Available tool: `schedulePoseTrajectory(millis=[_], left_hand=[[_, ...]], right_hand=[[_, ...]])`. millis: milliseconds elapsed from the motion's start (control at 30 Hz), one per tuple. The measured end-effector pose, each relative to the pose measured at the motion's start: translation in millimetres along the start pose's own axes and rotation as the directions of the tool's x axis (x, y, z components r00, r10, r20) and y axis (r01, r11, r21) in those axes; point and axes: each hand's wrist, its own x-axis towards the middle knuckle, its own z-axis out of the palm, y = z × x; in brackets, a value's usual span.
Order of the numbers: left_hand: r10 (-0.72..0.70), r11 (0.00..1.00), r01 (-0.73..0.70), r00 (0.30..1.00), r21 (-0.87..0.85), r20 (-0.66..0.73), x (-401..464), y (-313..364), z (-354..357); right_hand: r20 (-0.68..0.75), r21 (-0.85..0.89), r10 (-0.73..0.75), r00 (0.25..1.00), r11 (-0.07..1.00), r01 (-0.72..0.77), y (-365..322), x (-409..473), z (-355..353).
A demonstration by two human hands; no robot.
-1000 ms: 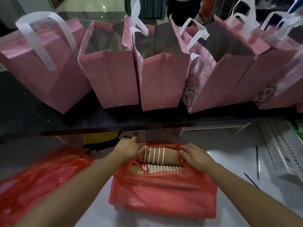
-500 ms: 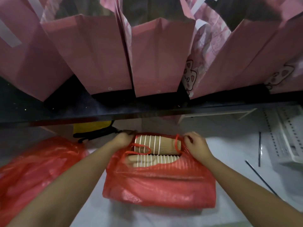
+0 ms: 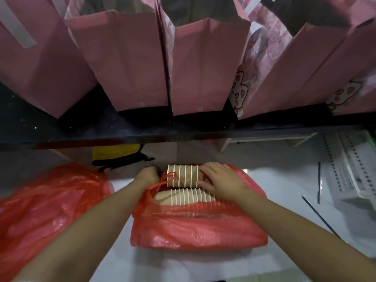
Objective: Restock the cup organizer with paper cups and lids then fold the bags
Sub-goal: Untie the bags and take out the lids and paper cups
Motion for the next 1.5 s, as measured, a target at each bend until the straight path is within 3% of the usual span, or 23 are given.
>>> schedulePoseTrajectory(millis=[200,300,400,467,500,600,733,867,1000,1167,1400,1500], left_hand=[[-0.009,1.000,0.010,0.998,-0.018,0.055,-11.0,-17.7,-1.2],[0.080,0.988,-0.093,0.992,-0.124,-0.102,-23.9,-13.9,-5.8],[0.239,0.944,-0.316,0.857,-0.099,-0.456,-42.5,2.2,-17.3],[0.401,0.889,-0.455,0.733,0.041,-0.550,-57.2,26.3,-29.8],[0.476,0.857,-0.508,0.714,0.086,-0.514,-62.7,39.1,-34.4],[0.585,0.810,-0.546,0.778,0.212,-0.230,-66.6,63.5,-32.3],[0.467,0.783,-0.426,0.884,0.453,0.025,-55.4,61.5,-8.5],[0.431,0.750,-0.357,0.902,0.557,-0.001,-48.8,69.2,3.0],[0.348,0.788,-0.320,0.936,0.526,0.049,-38.2,79.0,-2.7],[0.282,0.789,-0.336,0.942,0.515,0.182,-33.0,85.6,-10.3],[0.324,0.860,-0.330,0.942,0.388,0.083,-39.5,86.4,-22.1],[0.378,0.865,-0.345,0.925,0.363,-0.022,-52.0,85.0,-32.1]], right_hand=[[0.218,-0.065,0.147,0.965,0.989,-0.136,6.6,4.8,0.6],[0.311,-0.005,0.182,0.933,0.982,-0.190,5.7,17.3,-3.2],[0.404,0.123,0.186,0.896,0.959,-0.254,9.6,22.3,-6.2],[0.400,0.192,0.196,0.895,0.937,-0.291,10.0,17.8,-9.2],[0.383,0.233,0.203,0.901,0.923,-0.307,9.7,14.0,-11.2],[0.346,0.266,0.227,0.910,0.907,-0.327,14.0,-0.3,-11.2],[0.326,0.224,0.321,0.889,0.888,-0.402,35.1,-24.2,2.5],[0.331,0.327,0.341,0.880,0.833,-0.446,42.2,-33.8,6.9],[0.283,0.338,0.362,0.888,0.829,-0.446,44.0,-32.5,10.6],[0.100,0.238,0.288,0.952,0.922,-0.304,32.9,-35.3,5.2],[0.066,0.144,0.190,0.980,0.970,-0.198,22.1,-25.6,-24.1],[0.042,0.256,0.231,0.972,0.938,-0.234,12.3,-25.0,-43.9]])
